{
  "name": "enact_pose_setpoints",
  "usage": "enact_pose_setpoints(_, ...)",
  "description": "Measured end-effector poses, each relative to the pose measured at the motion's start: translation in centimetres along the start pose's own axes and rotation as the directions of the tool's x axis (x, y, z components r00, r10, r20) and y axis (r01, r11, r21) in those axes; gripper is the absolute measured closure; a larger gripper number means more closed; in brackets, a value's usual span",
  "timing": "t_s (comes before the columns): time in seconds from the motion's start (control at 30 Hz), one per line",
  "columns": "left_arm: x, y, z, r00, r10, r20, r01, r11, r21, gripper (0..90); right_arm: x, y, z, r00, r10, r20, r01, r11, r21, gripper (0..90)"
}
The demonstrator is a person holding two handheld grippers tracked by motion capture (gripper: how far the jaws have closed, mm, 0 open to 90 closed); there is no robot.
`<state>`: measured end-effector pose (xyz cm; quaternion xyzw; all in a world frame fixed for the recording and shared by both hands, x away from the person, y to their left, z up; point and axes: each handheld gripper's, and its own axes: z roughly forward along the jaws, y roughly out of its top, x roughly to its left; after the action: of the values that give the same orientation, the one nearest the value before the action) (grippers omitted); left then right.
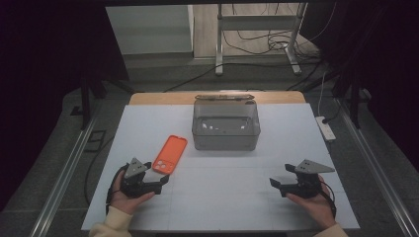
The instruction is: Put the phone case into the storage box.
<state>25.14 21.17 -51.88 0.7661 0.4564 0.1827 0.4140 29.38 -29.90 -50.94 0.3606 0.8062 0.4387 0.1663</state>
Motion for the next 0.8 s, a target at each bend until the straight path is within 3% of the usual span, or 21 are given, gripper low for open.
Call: enact_pose_setpoints(0.8,-0.01,0.21,0.46,1.0,0.003,0.002,-0.003,0.9997,0.023,16.5,-0.19,0.03,0.33,0.9994,-0.028,-0.021,0.029,0.999,0.019,16.9)
